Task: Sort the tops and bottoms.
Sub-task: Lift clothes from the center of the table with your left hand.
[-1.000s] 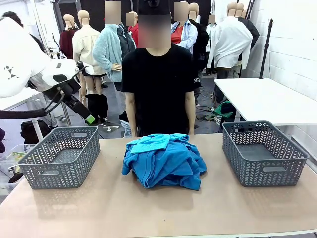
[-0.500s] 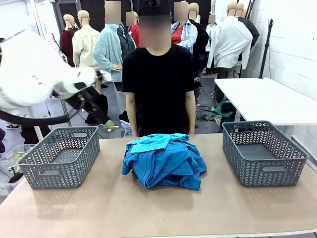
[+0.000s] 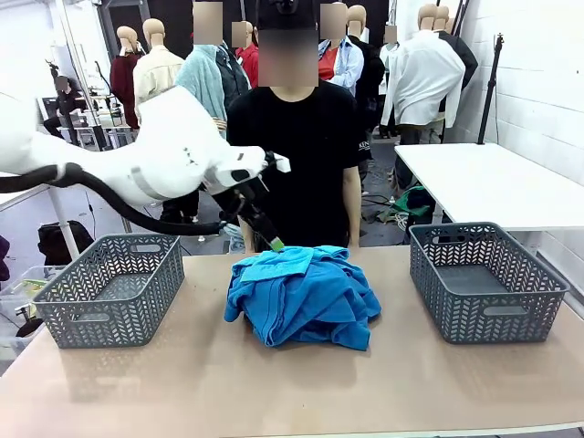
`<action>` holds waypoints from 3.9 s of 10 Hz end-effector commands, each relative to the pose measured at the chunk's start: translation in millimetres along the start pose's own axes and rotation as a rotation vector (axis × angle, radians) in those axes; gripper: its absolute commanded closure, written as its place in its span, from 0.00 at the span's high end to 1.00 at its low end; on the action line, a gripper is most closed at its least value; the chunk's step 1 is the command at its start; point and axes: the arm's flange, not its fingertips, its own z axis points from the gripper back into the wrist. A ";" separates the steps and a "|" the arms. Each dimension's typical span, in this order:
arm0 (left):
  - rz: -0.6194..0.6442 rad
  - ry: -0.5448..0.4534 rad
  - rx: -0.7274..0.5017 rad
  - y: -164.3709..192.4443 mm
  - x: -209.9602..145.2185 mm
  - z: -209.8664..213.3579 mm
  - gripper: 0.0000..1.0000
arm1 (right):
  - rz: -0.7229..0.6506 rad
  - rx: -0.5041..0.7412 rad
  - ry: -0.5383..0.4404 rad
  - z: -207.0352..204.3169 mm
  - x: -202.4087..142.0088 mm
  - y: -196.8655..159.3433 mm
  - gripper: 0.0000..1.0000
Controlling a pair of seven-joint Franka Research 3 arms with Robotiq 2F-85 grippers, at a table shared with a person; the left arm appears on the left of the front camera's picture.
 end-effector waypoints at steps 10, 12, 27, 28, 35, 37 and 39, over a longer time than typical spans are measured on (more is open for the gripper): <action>-0.040 0.097 -0.092 9.5 16.2 -52.3 0.78 | -0.001 0.004 0.011 -0.1 -0.9 -1.9 1.00; -0.036 0.097 -0.110 10.4 15.6 -52.9 0.40 | -0.001 0.004 0.011 -0.1 -0.9 -1.9 1.00; -0.119 -0.014 -0.009 -0.1 38.0 52.2 0.00 | -0.001 0.004 0.011 -0.1 -0.9 -1.9 1.00; -0.152 -0.045 0.072 -4.6 51.3 86.5 0.00 | -0.001 0.004 0.011 -0.1 -0.9 -1.9 1.00; -0.174 -0.308 0.394 -76.9 115.5 335.1 0.00 | -0.001 0.004 0.011 -0.1 -0.9 -1.9 1.00; -0.126 -0.430 0.459 -104.1 125.3 408.1 0.00 | -0.001 0.004 0.011 -0.1 -0.9 -1.9 1.00; -0.093 -0.513 0.559 -137.4 138.4 457.4 0.00 | -0.001 0.004 0.011 -0.1 -0.9 -1.9 1.00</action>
